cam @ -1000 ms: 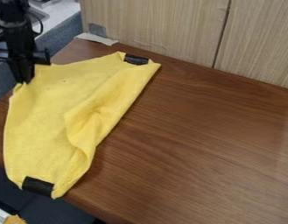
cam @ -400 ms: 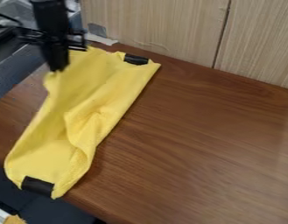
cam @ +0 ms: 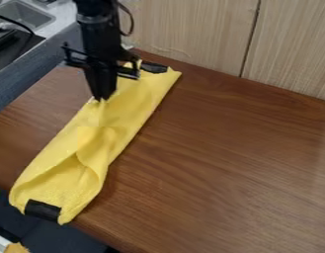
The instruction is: Fold the cloth from left to right
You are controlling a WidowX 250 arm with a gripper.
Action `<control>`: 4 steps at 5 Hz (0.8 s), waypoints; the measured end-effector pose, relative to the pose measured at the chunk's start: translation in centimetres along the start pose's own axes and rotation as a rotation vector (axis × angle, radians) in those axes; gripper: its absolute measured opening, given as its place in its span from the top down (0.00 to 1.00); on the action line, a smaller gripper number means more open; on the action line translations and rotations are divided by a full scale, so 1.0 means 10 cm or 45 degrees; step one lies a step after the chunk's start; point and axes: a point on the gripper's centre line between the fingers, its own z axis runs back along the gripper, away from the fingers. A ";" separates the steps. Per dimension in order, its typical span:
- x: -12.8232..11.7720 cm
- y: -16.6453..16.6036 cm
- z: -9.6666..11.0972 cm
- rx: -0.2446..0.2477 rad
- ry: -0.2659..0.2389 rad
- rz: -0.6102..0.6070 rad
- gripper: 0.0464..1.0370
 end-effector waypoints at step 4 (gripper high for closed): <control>-0.08 -0.03 -0.53 0.064 0.089 -0.069 0.78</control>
